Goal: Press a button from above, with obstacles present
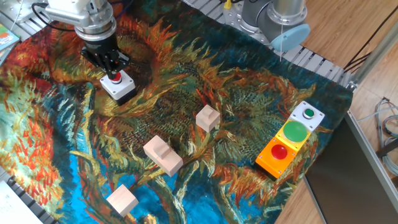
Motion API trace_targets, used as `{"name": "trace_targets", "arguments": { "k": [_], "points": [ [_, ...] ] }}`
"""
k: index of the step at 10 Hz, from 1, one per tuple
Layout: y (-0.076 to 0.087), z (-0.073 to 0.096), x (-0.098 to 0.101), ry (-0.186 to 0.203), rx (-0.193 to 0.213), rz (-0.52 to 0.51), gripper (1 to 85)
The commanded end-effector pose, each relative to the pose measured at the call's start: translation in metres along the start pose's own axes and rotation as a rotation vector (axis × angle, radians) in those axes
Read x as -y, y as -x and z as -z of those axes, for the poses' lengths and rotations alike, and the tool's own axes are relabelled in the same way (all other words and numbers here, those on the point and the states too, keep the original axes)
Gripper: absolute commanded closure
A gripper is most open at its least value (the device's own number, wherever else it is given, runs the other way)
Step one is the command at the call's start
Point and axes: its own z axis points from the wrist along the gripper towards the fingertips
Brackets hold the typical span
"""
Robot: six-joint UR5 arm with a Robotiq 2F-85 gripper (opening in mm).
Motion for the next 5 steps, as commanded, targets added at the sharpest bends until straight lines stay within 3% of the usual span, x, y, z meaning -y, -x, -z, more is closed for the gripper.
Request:
{"name": "trace_targets", "arguments": {
  "k": [1,5],
  "points": [
    [-0.0056,0.0018,0.0011,0.01,0.007,-0.004,84.0],
    [-0.0064,0.0001,-0.0022,0.016,0.005,-0.001,83.7]
  ]
}}
